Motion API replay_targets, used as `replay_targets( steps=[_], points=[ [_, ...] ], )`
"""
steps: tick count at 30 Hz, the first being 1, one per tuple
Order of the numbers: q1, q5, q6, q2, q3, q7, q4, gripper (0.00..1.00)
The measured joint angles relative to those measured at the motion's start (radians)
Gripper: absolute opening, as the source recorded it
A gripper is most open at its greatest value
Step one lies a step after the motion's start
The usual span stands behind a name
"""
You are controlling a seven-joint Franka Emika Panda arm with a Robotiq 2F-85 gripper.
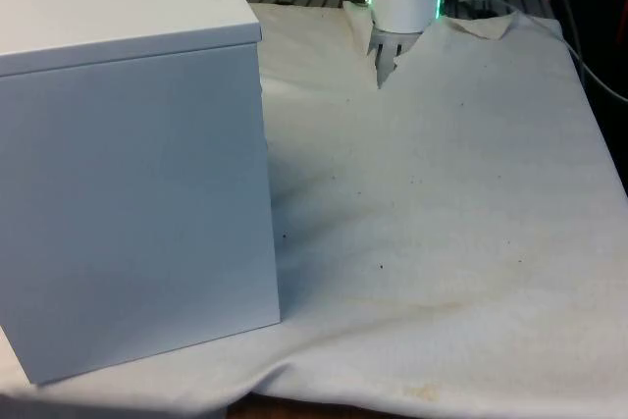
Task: Open the drawer, then close it.
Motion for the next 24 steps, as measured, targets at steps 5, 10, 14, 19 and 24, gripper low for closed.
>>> replay_targets(
  steps=[5,10,14,19,24],
  points=[
    [-0.003,0.011,0.022,0.038,-0.012,-0.02,0.021,1.0],
    [-0.003,0.014,0.026,0.055,-0.017,-0.03,0.035,1.0],
    [-0.001,0.013,0.044,0.055,-0.015,-0.039,0.037,1.0],
    [0.001,0.011,0.057,0.053,-0.014,-0.046,0.036,1.0],
    [0.004,0.005,0.064,0.037,-0.012,-0.052,0.029,1.0]
  ],
)
